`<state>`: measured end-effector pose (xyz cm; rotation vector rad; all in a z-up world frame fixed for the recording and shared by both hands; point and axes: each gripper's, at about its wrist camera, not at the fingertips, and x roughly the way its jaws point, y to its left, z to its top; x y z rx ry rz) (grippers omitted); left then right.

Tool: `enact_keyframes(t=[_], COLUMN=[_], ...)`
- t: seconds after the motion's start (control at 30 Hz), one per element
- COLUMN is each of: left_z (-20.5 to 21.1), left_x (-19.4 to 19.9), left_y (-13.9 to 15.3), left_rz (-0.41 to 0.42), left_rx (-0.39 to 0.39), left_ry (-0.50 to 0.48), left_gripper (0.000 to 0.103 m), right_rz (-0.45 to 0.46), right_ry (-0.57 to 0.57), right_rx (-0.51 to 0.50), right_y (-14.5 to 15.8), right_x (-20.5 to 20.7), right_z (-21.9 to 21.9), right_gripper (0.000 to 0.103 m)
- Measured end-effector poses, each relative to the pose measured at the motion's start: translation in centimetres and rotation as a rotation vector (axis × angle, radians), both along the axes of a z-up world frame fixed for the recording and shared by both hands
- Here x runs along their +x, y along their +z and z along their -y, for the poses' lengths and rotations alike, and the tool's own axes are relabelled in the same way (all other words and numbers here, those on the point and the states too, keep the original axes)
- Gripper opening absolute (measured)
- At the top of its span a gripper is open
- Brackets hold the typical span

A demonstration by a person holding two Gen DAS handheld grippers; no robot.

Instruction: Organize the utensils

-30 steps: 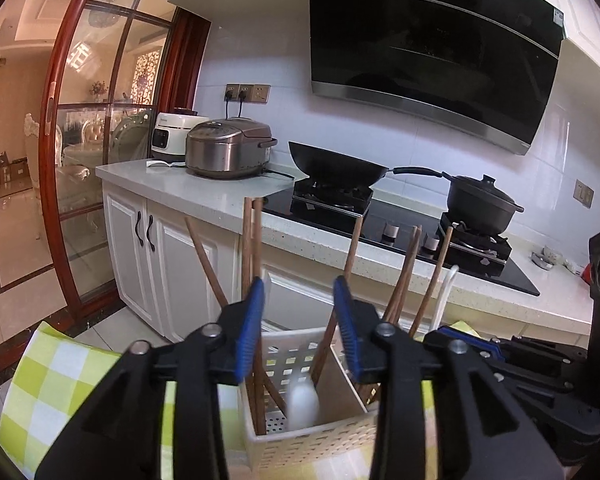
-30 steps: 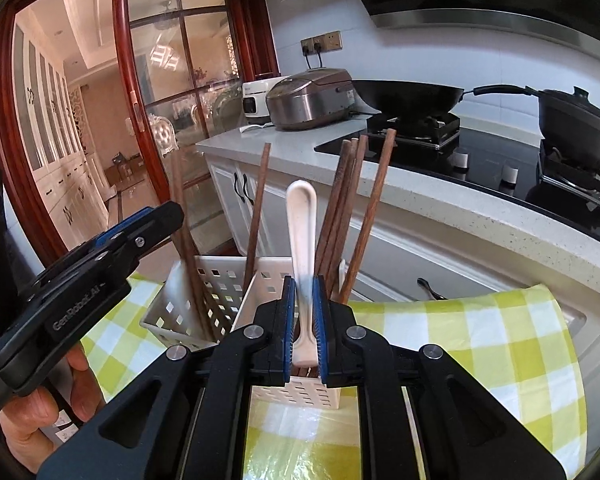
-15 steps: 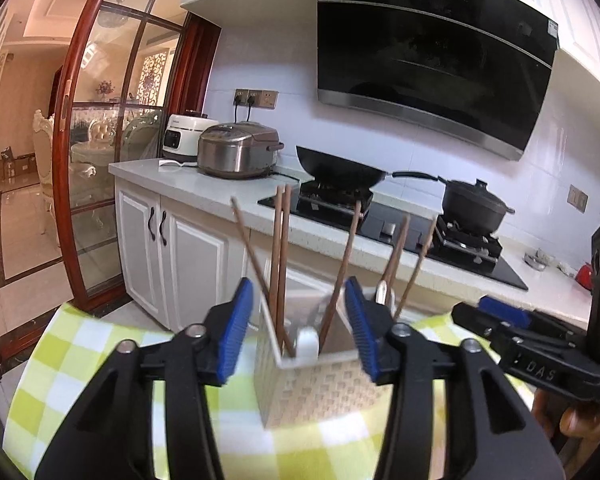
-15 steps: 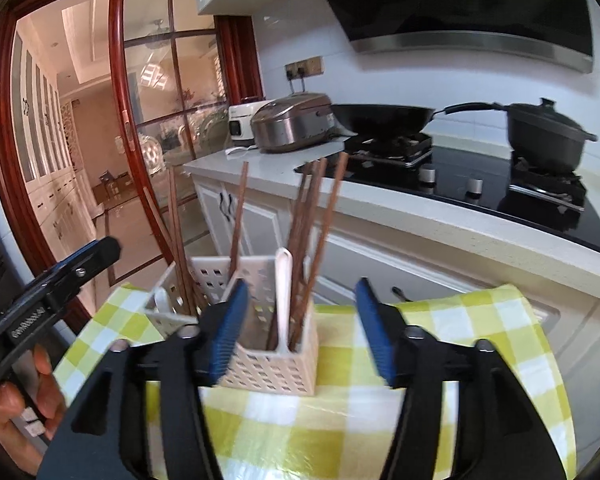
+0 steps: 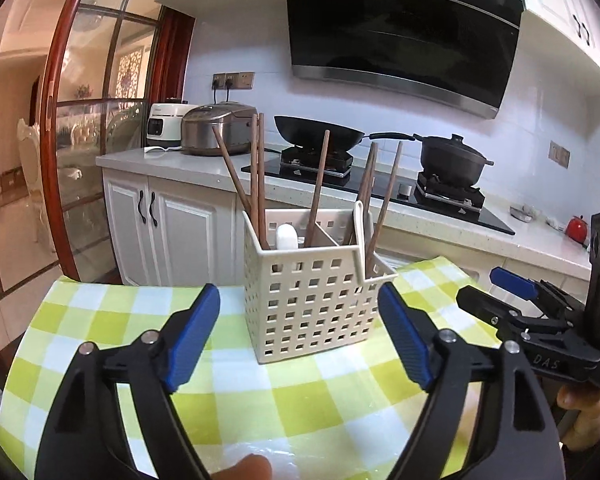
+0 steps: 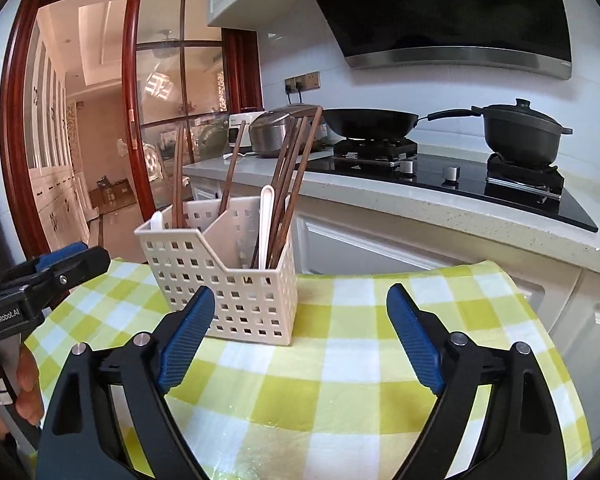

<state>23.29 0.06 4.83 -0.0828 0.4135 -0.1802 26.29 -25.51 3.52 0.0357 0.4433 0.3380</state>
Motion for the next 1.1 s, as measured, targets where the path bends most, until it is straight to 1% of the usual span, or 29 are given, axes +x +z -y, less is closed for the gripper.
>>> enact_keyframes(t=[0.1,0.23,0.43,1.1], left_z=[0.01,0.07,-0.08,-0.17], left_x=[0.05,-0.27,-0.19,-0.23], left_y=[-0.64,-0.96,-0.67,-0.58], left_rz=[-0.012,-0.006,0.005,0.010], left_rx=[0.000,0.011,0.010,0.006], left_ry=[0.004,0.008,0.016,0.016], left_gripper=[0.079,0.082,0.086,0.087], right_rz=[0.009,0.023,0.023,0.024], right_ry=[-0.002,-0.004,0.001,0.003], right_rx=[-0.029,-0.009,-0.001,-0.005], right_y=[-0.14,0.15,0.17,-0.14], right_x=[-0.17,-0.61,-0.65,-0.68], right_z=[-0.24,-0.08,0.01,-0.11], right_gripper=[0.083,0.084,0.084,0.084])
